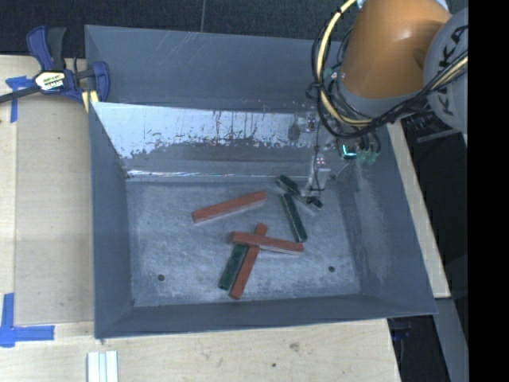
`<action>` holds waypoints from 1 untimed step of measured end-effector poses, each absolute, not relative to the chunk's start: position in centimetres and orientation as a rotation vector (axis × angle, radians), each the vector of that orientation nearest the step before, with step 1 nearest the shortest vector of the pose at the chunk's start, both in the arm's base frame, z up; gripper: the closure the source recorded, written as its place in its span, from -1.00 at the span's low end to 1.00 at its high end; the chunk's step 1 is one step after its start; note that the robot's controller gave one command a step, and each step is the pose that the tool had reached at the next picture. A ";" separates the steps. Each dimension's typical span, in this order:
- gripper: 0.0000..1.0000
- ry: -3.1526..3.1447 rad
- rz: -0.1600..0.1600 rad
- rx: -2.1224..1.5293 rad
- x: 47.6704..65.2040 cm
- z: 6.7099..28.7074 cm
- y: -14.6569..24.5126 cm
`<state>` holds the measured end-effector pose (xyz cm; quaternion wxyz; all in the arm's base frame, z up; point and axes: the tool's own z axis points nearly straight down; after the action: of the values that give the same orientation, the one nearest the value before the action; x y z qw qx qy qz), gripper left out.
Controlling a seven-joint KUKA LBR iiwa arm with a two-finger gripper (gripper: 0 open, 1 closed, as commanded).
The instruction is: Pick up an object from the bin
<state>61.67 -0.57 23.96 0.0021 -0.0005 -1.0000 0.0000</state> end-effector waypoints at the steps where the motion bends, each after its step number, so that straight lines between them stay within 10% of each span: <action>1: -1.00 -3.114 -0.002 0.388 59.2 10.8 6.5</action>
Offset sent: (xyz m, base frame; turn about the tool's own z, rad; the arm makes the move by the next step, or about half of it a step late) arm -0.0238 0.0689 -0.1288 -0.2477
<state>59.15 6.46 10.75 0.0019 0.1237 -0.9923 -0.0008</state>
